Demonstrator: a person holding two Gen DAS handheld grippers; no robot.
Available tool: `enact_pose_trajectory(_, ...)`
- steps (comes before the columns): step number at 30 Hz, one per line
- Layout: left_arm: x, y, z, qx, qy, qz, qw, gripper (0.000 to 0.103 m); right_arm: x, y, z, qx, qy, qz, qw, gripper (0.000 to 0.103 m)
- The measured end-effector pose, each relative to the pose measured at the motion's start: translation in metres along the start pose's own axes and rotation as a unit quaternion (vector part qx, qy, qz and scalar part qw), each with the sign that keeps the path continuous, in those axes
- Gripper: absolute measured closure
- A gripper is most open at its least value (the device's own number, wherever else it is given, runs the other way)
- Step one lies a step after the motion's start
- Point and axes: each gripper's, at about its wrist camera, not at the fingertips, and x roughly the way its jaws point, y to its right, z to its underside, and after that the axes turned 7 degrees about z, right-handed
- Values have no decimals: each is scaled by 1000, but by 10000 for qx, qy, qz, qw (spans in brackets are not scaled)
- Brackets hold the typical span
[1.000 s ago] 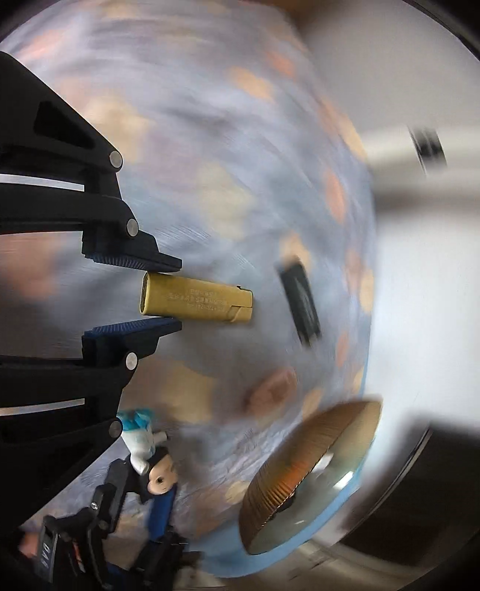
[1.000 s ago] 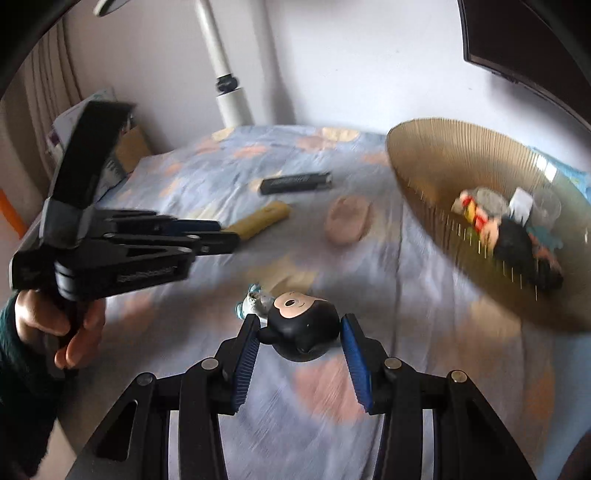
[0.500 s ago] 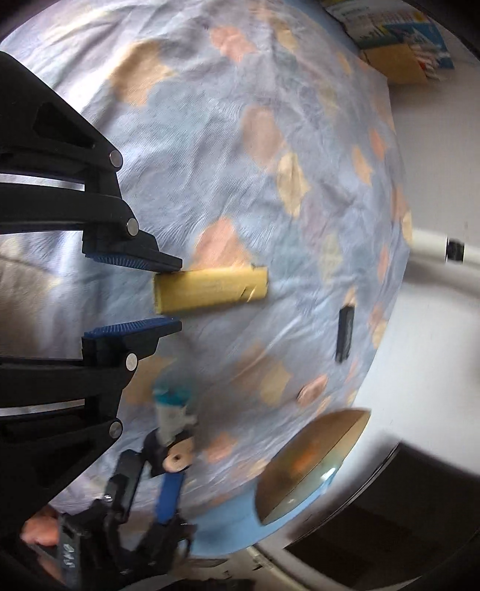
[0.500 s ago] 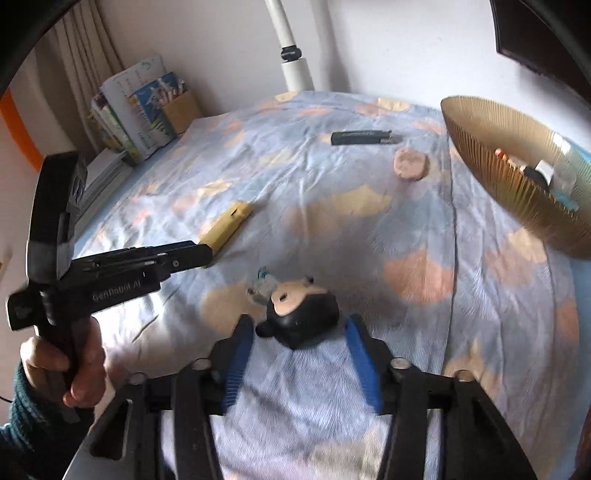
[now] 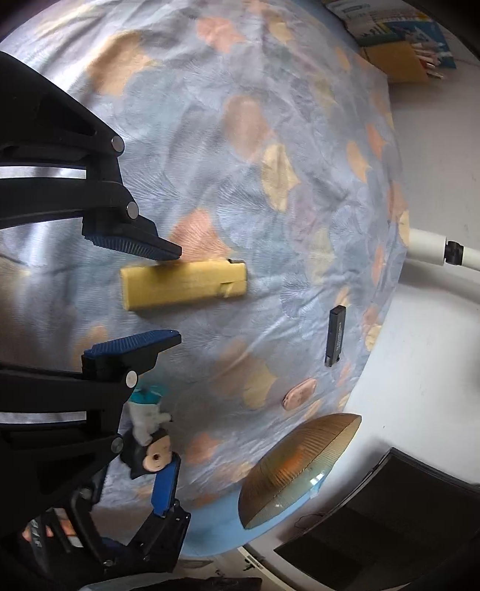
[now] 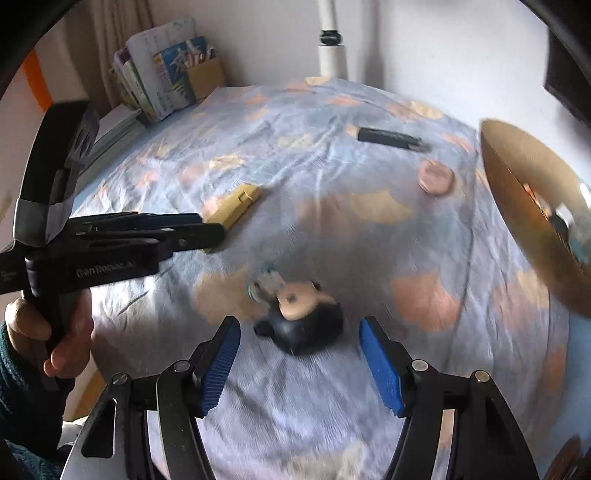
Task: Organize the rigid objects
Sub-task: 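Carry lighter and figurine over the amber bowl and release both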
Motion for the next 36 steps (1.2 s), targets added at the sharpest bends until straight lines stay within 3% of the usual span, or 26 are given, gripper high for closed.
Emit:
enact_pose_trajectory(2,4,3,-2,34,34,-89,9999,68,5,-1,-4,-24,32,18,10000,38)
enact_pose_trajectory(3,5,4,-3,60,45,-145,9999,69,6,-1,-5,-38,42,37,10000,44)
enact_pose_trajectory(4,6,5,-4,101,61,-232,9997,78,7,-2,-5,-65,43,55,10000,56)
enact_pose_trajectory(5,7,5,-4,129,70,-344,9993,82,8,-3,-4,-107,41,94,9999,57)
enact_pose_trajectory(9,1,8,-4,143,290,-583,9978,83,3,-5,4,-215,255,202,9992,57)
enact_pose_trajectory(12,-11,11,-6,159,531,-525,9971,83,-8,5,7,43,430,96,9990,57)
enact_pose_trajectory(13,-18,15,-9,212,661,-530,9962,90,-12,9,7,131,486,110,9987,57)
enact_pose_trajectory(19,-41,40,-30,766,1127,-782,9876,90,-61,51,0,679,1067,542,9905,57)
enact_pose_trajectory(21,-39,35,-33,749,982,-495,9911,89,-75,67,-3,830,1192,730,9867,57)
enact_pose_trajectory(22,-35,29,-32,691,773,-259,9943,82,-80,74,-3,892,1220,798,9853,57)
enact_pose_trajectory(23,-28,22,-29,597,516,-100,9968,63,-84,81,-1,952,1223,875,9840,57)
enact_pose_trajectory(26,-18,16,-11,698,204,-226,9971,37,-83,92,7,1066,1082,897,9843,57)
enact_pose_trajectory(31,0,20,2,909,-134,-572,9941,34,-62,98,20,1305,820,597,9862,57)
enact_pose_trajectory(33,14,23,2,967,-312,-773,9918,41,-56,96,24,1341,755,532,9867,57)
enact_pose_trajectory(35,19,26,0,1017,-299,-867,9906,80,-53,93,26,1330,729,512,9871,57)
enact_pose_trajectory(36,20,30,-2,1056,-303,-858,9902,82,-54,93,27,1313,736,524,9872,57)
